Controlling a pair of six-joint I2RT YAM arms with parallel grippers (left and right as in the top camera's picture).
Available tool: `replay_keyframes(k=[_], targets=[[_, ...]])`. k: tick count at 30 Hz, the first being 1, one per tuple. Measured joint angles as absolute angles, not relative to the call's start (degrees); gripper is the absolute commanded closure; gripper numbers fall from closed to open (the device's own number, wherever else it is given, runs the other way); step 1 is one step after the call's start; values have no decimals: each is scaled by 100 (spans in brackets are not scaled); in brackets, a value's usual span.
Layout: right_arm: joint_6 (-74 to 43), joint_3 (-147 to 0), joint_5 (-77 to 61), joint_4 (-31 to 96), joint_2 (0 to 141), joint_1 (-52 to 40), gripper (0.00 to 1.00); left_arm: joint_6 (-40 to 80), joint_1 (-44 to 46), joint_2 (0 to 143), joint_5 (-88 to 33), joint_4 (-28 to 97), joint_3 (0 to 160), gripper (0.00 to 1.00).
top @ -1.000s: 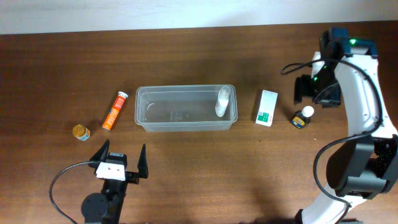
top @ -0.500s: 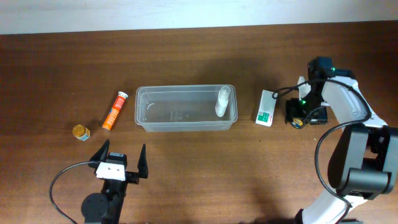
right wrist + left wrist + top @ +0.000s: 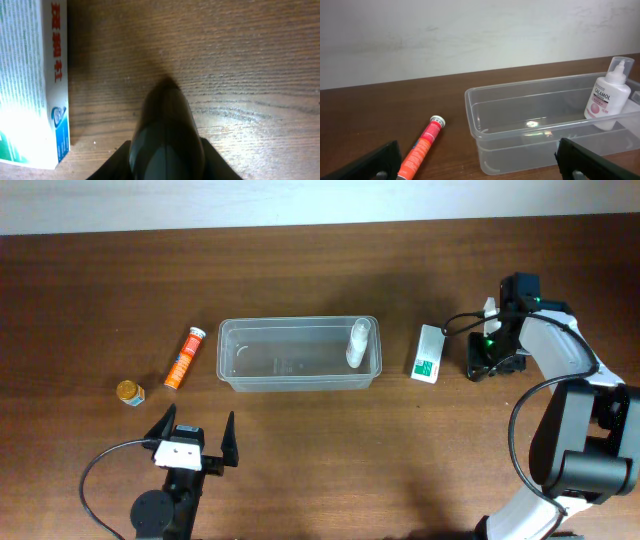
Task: Pack container
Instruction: 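Carry the syrup bottle into the container beside the lotion and release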
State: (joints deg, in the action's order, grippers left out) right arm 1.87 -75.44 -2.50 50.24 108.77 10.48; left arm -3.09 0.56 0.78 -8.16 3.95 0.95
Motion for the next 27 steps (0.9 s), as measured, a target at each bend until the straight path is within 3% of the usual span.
replay_keyframes(k=[13,21,27], targets=[[150,-7745,-303,5544,10881,1050,76,-309,56,78,-816,395,95,0],[148,-9242,-414,7011,10748,926,76,-309,56,78,-816,395,95,1],[148,-9977,-1090,7295,10114,263,76,-309,56,73,-816,392,95,1]])
